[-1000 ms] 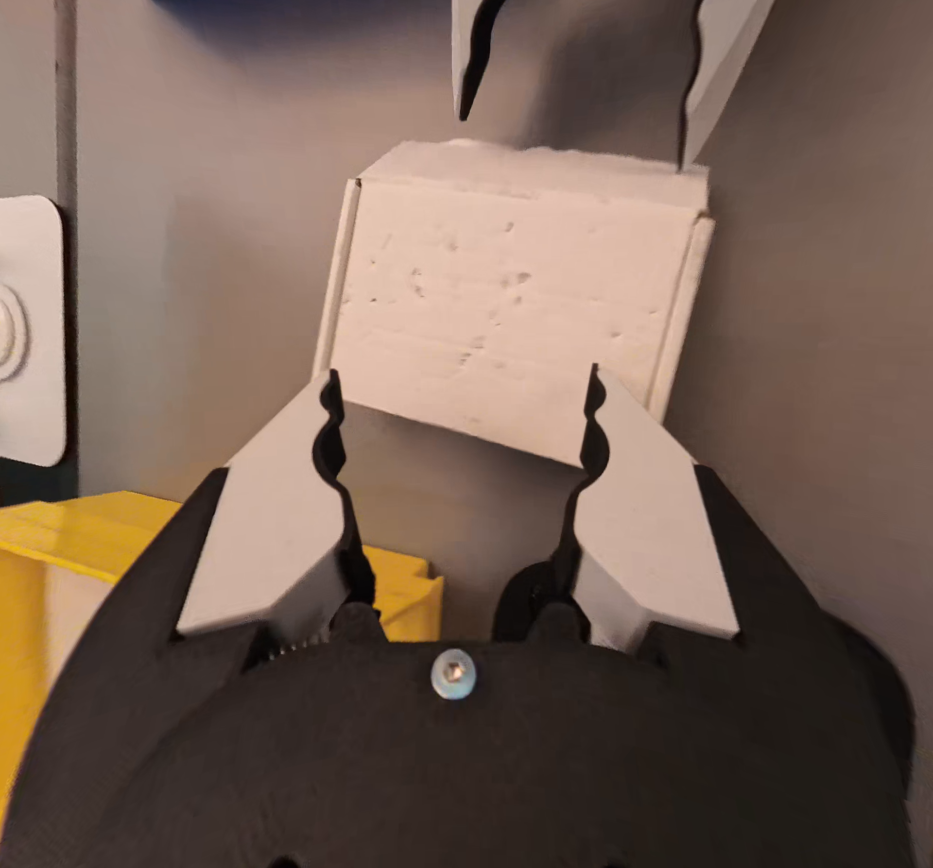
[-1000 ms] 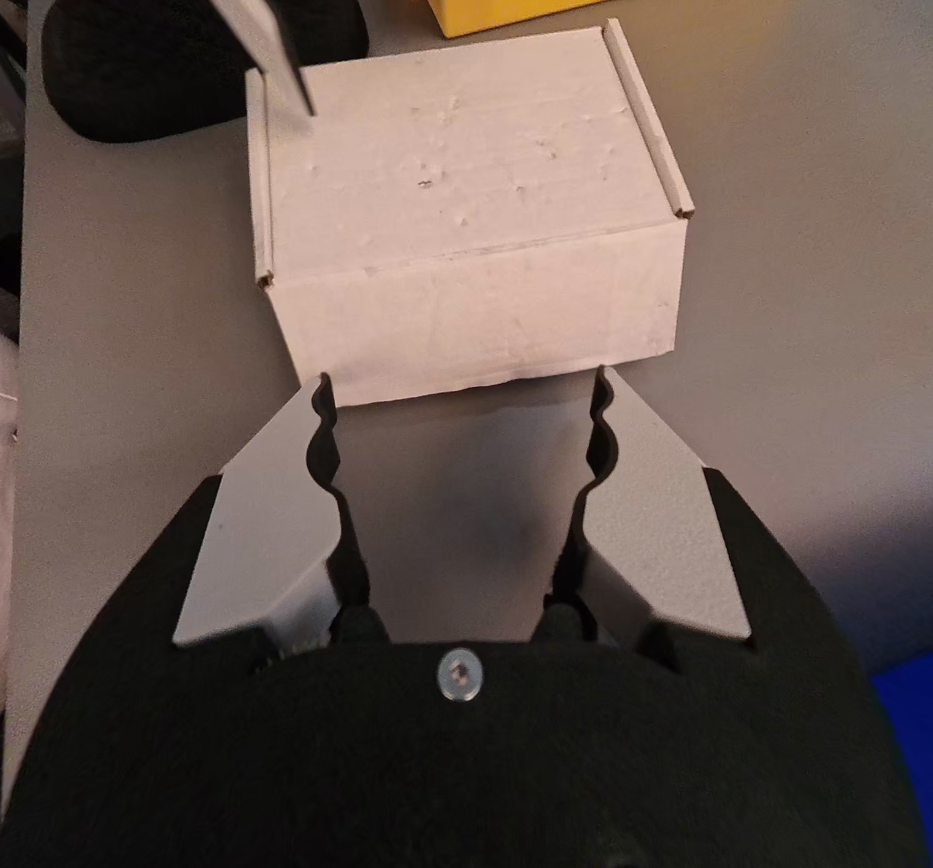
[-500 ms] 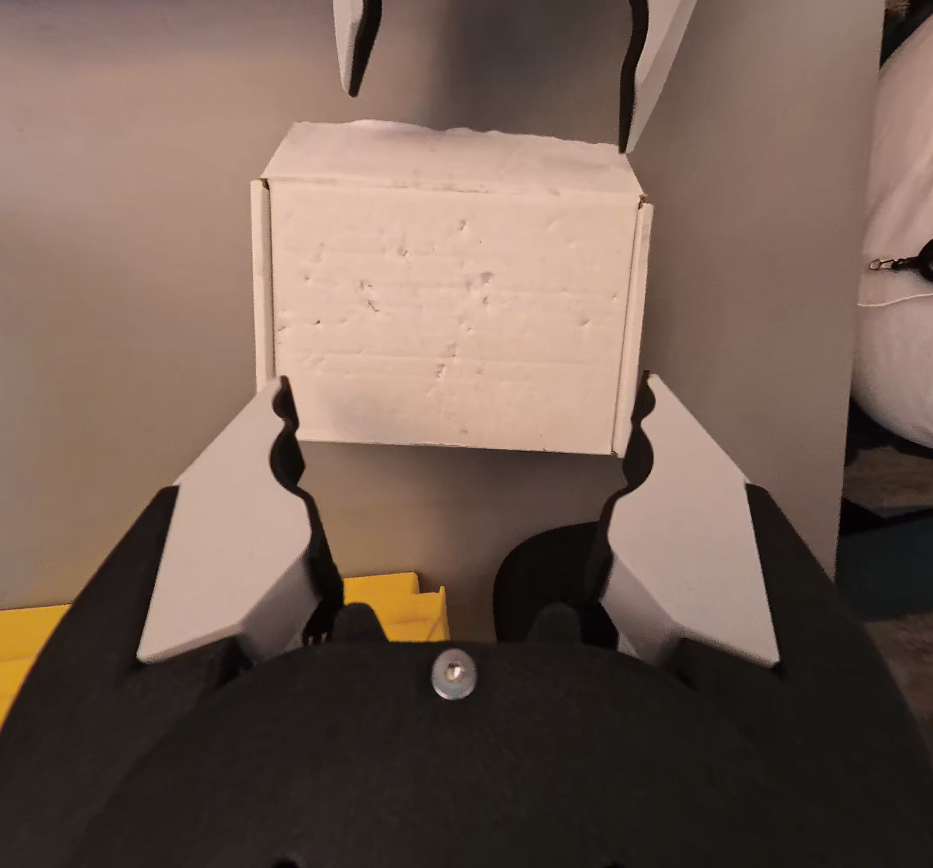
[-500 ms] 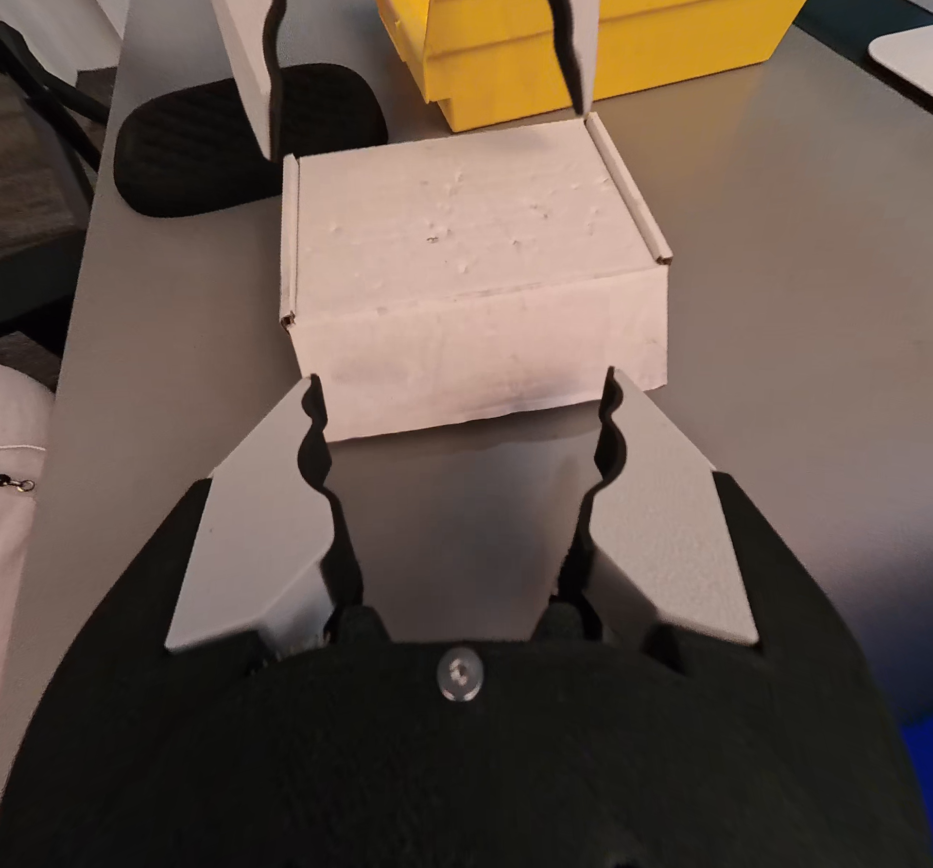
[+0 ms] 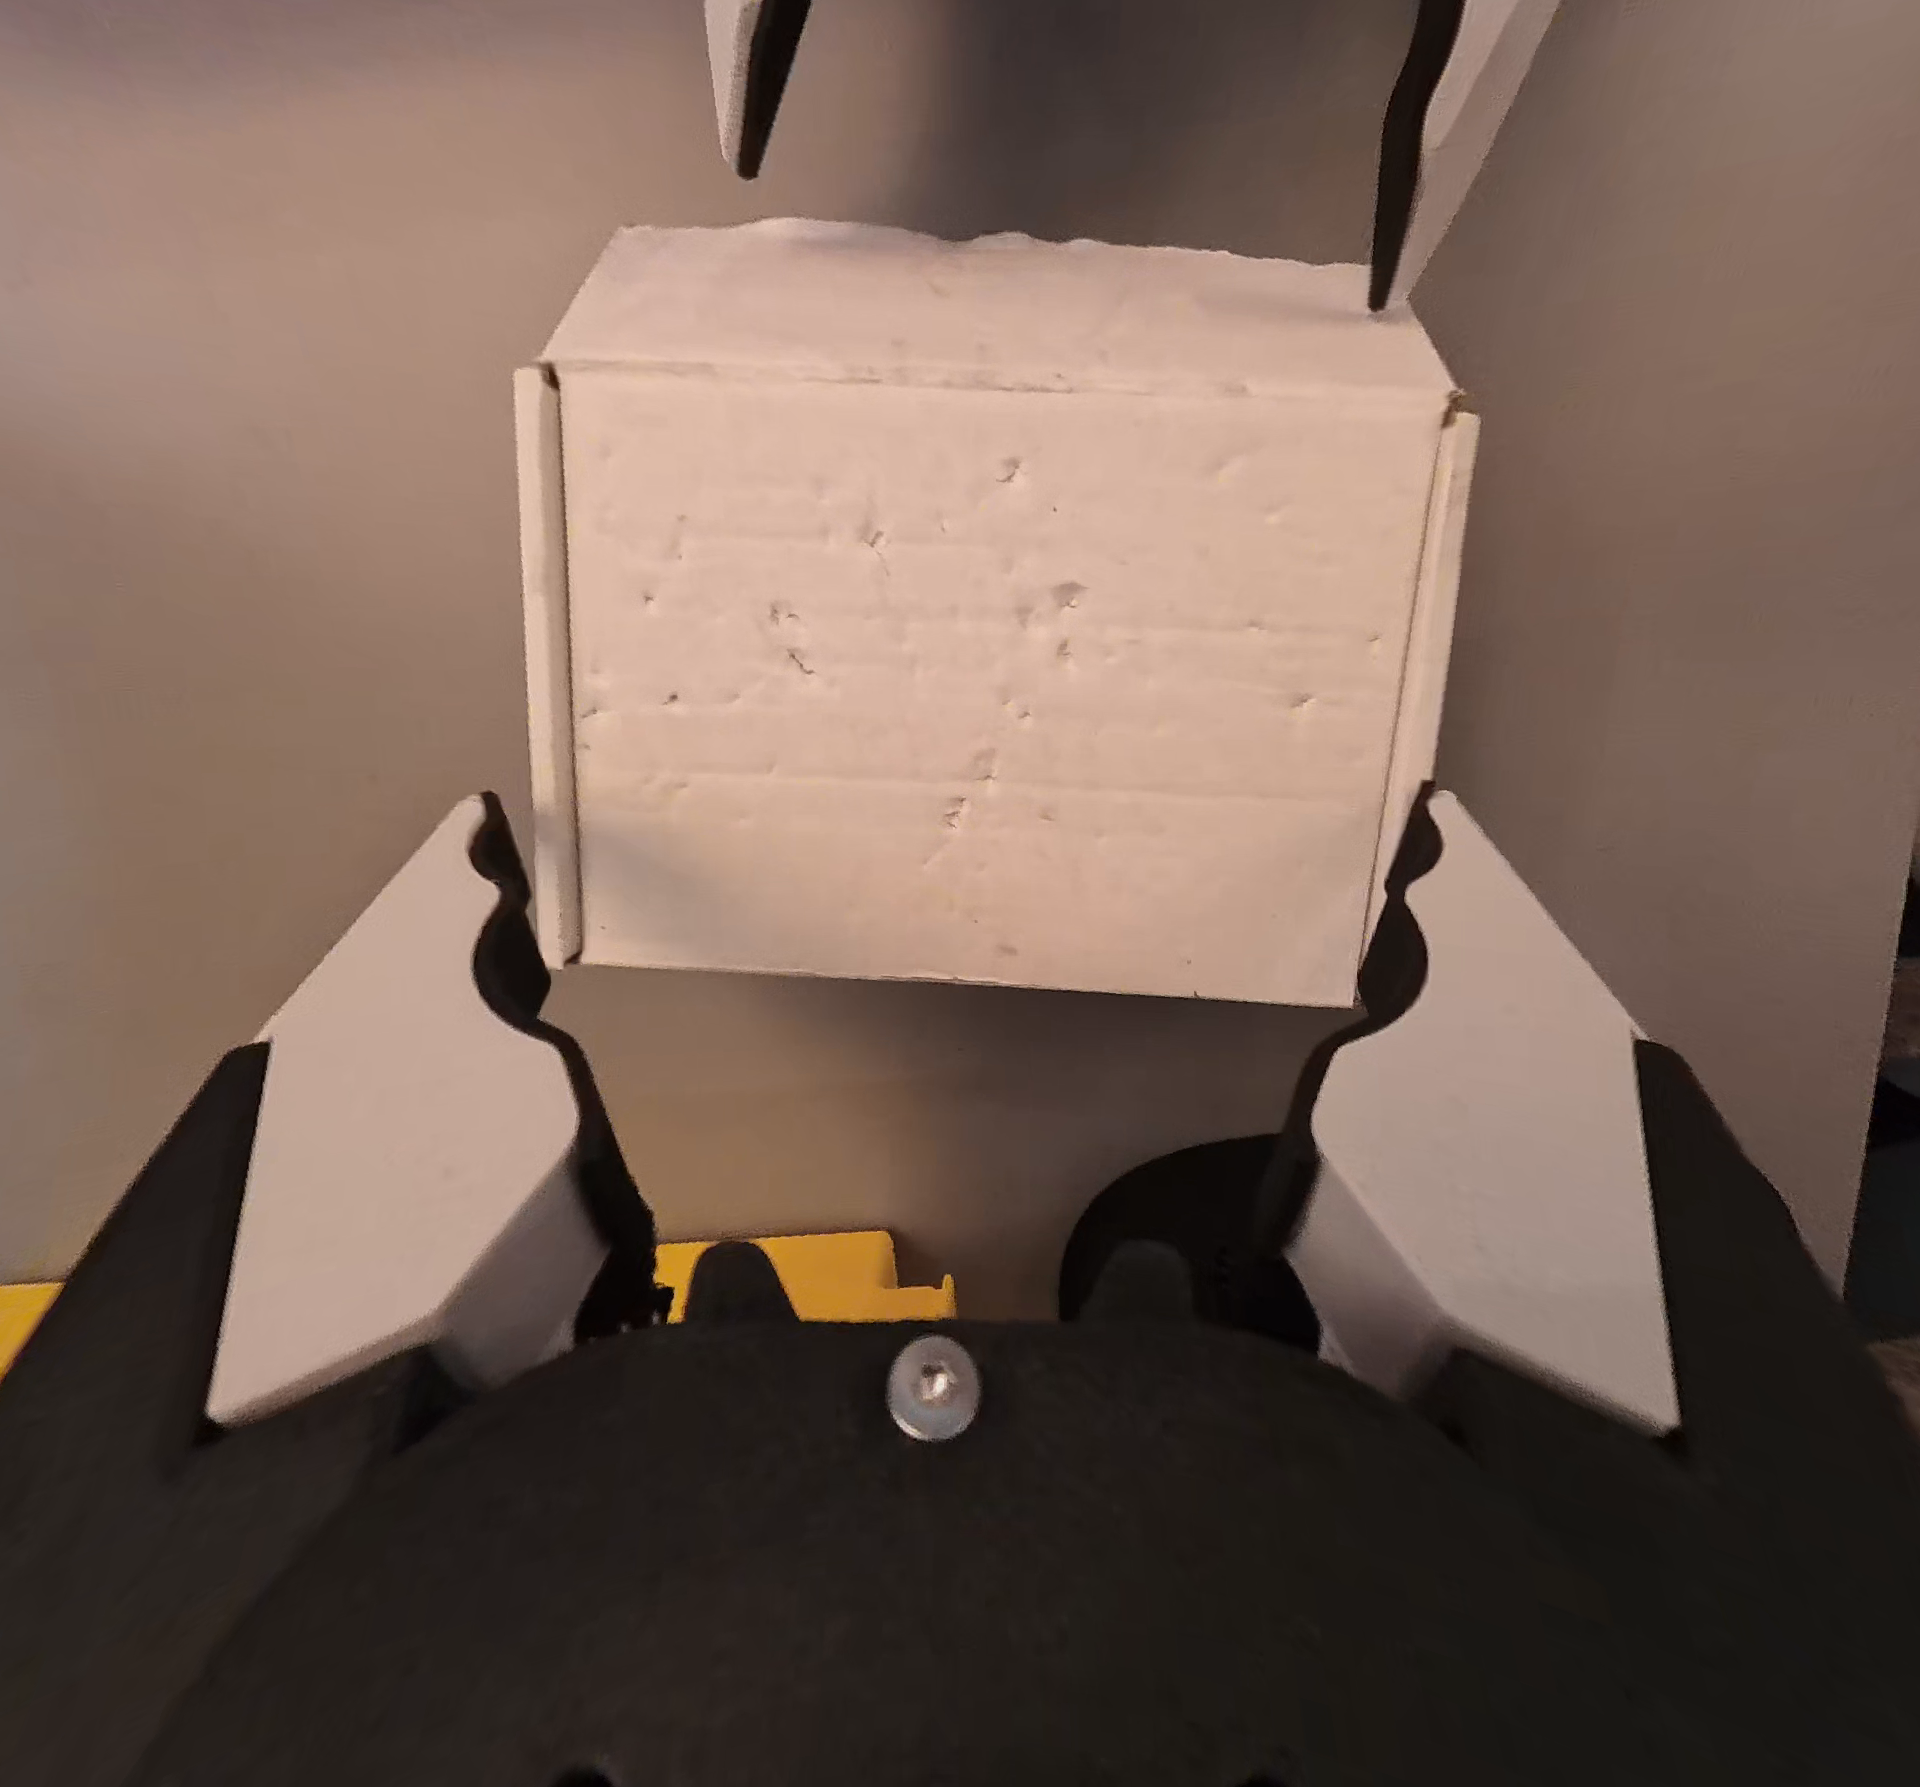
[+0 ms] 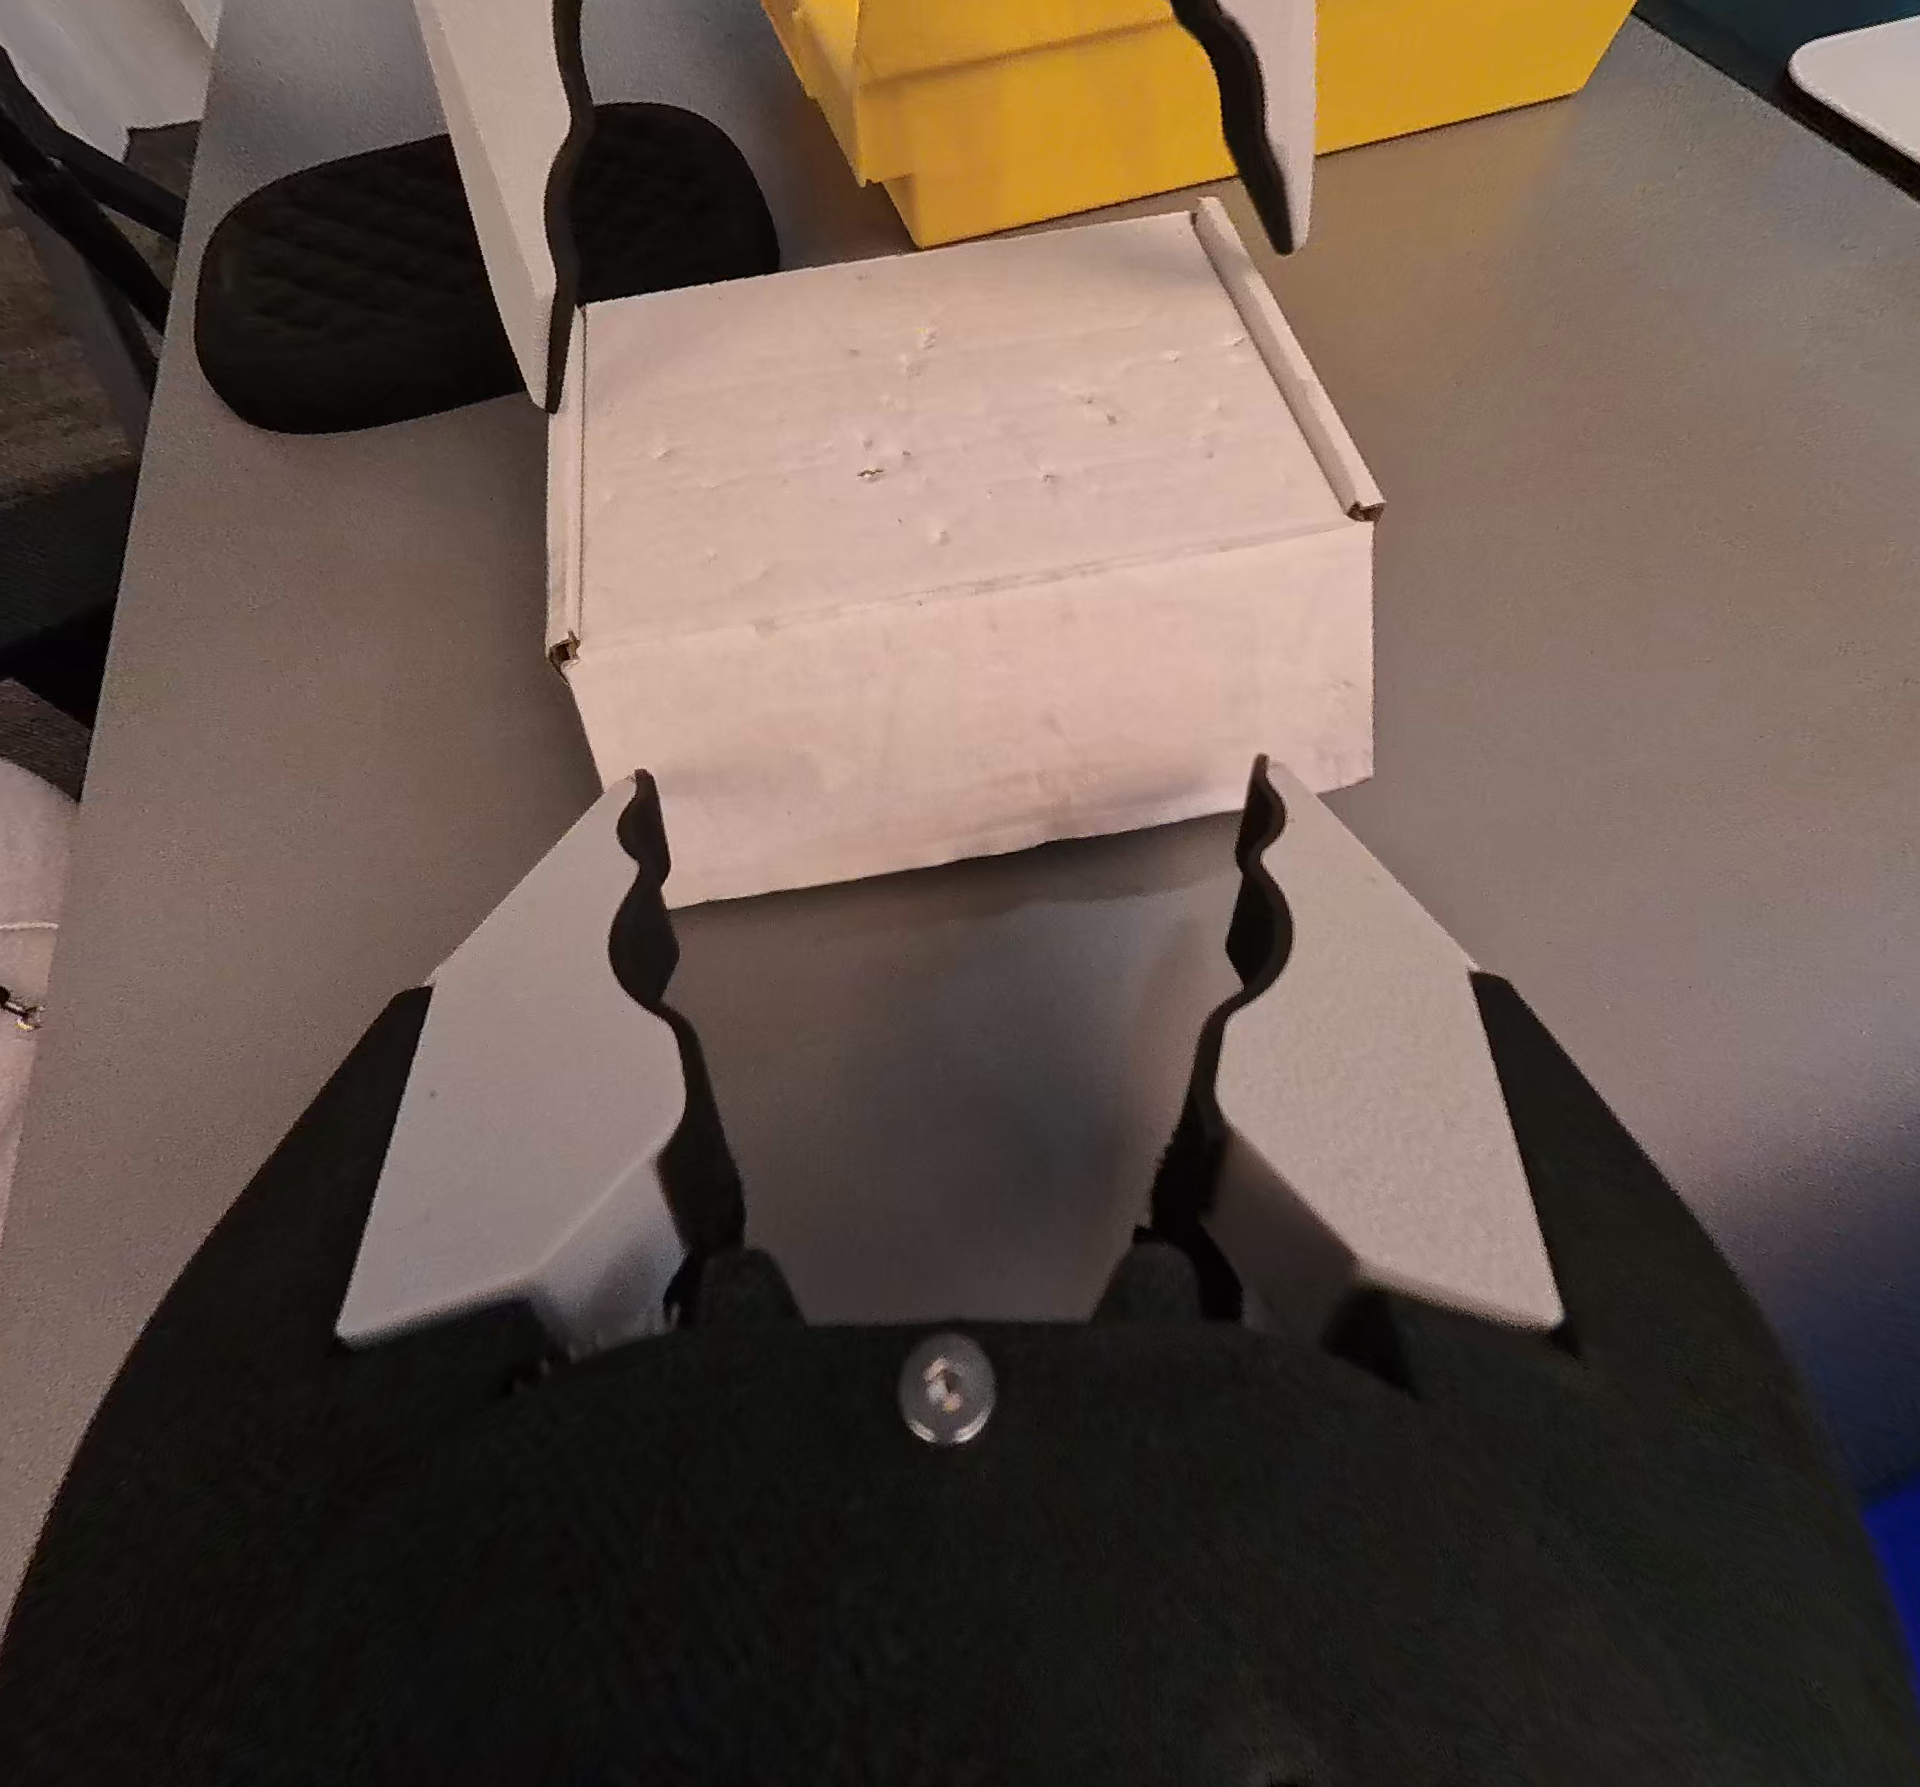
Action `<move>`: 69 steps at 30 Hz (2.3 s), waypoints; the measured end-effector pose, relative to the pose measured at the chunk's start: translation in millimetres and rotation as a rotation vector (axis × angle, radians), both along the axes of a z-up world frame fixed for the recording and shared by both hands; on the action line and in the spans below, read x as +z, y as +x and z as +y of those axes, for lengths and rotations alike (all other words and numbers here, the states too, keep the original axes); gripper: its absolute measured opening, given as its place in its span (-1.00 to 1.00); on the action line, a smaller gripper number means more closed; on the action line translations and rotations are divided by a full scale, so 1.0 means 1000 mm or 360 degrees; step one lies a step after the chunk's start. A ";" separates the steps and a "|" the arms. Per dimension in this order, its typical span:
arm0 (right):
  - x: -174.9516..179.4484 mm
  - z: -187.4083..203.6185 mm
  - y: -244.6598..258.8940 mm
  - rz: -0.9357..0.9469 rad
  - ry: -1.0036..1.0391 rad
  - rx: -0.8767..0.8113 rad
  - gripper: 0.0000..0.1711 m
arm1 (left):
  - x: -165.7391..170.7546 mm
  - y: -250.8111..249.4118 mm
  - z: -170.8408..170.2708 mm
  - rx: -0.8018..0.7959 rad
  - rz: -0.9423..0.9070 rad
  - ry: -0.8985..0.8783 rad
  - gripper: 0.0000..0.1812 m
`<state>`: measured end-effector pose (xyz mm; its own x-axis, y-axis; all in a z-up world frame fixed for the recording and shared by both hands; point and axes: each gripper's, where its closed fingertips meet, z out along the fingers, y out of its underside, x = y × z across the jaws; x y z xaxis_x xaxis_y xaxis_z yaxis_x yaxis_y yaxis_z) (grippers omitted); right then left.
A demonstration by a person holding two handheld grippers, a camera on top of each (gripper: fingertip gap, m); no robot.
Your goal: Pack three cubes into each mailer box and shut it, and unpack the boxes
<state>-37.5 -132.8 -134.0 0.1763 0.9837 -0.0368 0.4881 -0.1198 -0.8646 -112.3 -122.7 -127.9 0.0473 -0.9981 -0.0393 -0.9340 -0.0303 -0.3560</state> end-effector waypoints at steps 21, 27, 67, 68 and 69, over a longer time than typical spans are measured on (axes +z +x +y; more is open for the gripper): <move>-0.009 -0.004 -0.013 0.0010 -0.0154 0.0116 0.29 | -0.004 -0.004 -0.004 0.0049 -0.0028 -0.0060 0.75; -0.009 -0.005 -0.013 0.0008 -0.0125 0.0129 0.27 | 0.001 -0.011 -0.003 0.0167 -0.0076 -0.0025 0.58; -0.015 0.001 -0.024 -0.0129 0.0007 0.0319 0.10 | -0.038 -0.060 -0.008 0.0133 0.0419 0.0156 -0.50; -0.015 0.001 -0.026 -0.0125 0.0006 0.0320 0.10 | -0.038 -0.060 -0.008 0.0131 0.0421 0.0159 -0.50; -0.015 0.001 -0.027 -0.0121 0.0006 0.0322 0.10 | -0.038 -0.060 -0.008 0.0127 0.0424 0.0164 -0.50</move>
